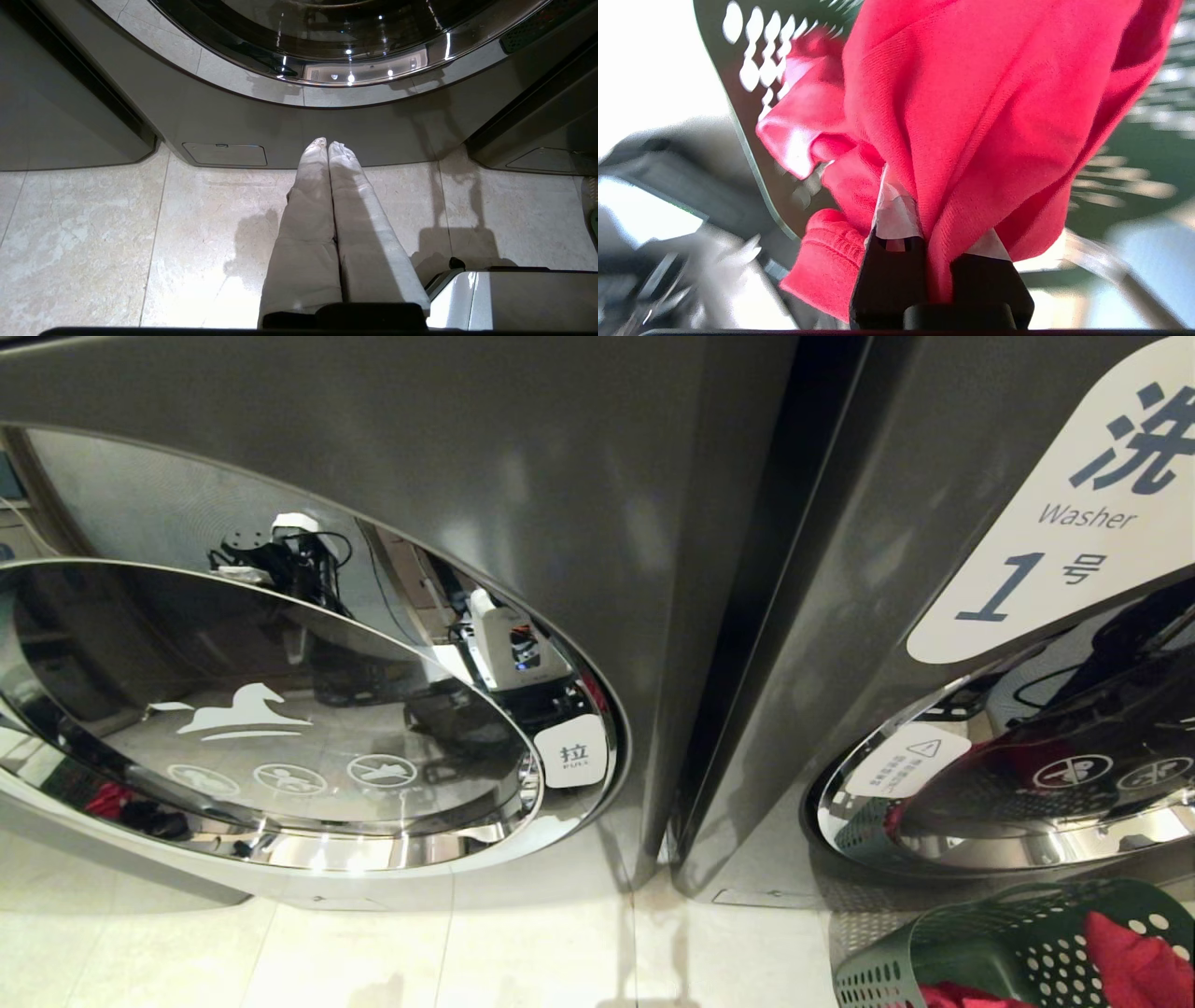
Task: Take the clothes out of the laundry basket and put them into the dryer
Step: Take the clothes out of the basket
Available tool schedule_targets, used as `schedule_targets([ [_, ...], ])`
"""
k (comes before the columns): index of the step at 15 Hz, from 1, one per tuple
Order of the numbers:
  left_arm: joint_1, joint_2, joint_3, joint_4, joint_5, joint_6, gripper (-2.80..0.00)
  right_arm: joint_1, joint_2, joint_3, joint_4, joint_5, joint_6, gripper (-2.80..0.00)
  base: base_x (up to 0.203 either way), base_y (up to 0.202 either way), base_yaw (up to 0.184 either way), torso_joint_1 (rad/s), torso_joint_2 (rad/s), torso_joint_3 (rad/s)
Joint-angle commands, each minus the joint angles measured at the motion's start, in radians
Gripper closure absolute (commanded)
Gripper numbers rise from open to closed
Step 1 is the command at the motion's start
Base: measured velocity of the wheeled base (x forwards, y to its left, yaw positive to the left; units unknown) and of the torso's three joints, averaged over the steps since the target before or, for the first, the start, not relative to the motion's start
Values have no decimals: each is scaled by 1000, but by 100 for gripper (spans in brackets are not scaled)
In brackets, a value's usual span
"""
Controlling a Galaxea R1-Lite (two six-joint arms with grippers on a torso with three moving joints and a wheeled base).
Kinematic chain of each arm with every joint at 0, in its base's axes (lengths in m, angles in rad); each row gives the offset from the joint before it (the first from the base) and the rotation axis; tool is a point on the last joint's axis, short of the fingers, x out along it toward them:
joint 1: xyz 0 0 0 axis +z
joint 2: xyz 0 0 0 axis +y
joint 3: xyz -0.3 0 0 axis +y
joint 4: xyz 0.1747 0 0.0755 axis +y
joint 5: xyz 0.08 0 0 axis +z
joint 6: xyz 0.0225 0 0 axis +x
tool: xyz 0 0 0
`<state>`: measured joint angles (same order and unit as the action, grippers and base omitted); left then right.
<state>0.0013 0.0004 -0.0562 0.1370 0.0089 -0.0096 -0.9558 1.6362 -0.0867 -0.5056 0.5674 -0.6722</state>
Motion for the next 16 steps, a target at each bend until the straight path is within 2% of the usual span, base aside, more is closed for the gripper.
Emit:
schedule_targets([
  [1, 0, 0, 1, 1, 0, 0, 0, 5, -350, 51, -24, -77, 87, 0, 0, 0, 0, 0, 0, 0],
  [2, 0, 0, -1, 1, 0, -1, 0, 35, -415, 64, -68, -187, 181, 0, 0, 0, 0, 0, 0, 0],
  [3, 1, 0, 0, 1, 0, 0, 0, 103, -446, 72, -108, -283, 260, 0, 0, 0, 0, 0, 0, 0],
  [6, 0, 0, -1, 1, 0, -1, 0, 473, -530, 81, -143, -565, 458, 0, 0, 0, 0, 0, 0, 0],
  [8, 1, 0, -1, 1, 0, 0, 0, 724, -666, 83, -49, -702, 556, 0, 0, 0, 0, 0, 0, 0],
  [10, 0, 0, 0, 1, 0, 0, 0, 832, -914, 82, 114, -754, 603, 0, 0, 0, 0, 0, 0, 0],
  [11, 0, 0, 1, 1, 0, -1, 0, 871, -1045, 72, 205, -754, 616, 0, 0, 0, 0, 0, 0, 0],
  [13, 2, 0, 1, 0, 0, -1, 0, 938, -1269, 54, 349, -741, 637, 0, 0, 0, 0, 0, 0, 0],
  [15, 0, 0, 1, 0, 0, -1, 0, 1002, -1368, 52, 429, -716, 660, 0, 0, 0, 0, 0, 0, 0],
  [16, 0, 0, 1, 0, 0, -1, 0, 1026, -1370, 55, 462, -656, 670, 0, 0, 0, 0, 0, 0, 0],
])
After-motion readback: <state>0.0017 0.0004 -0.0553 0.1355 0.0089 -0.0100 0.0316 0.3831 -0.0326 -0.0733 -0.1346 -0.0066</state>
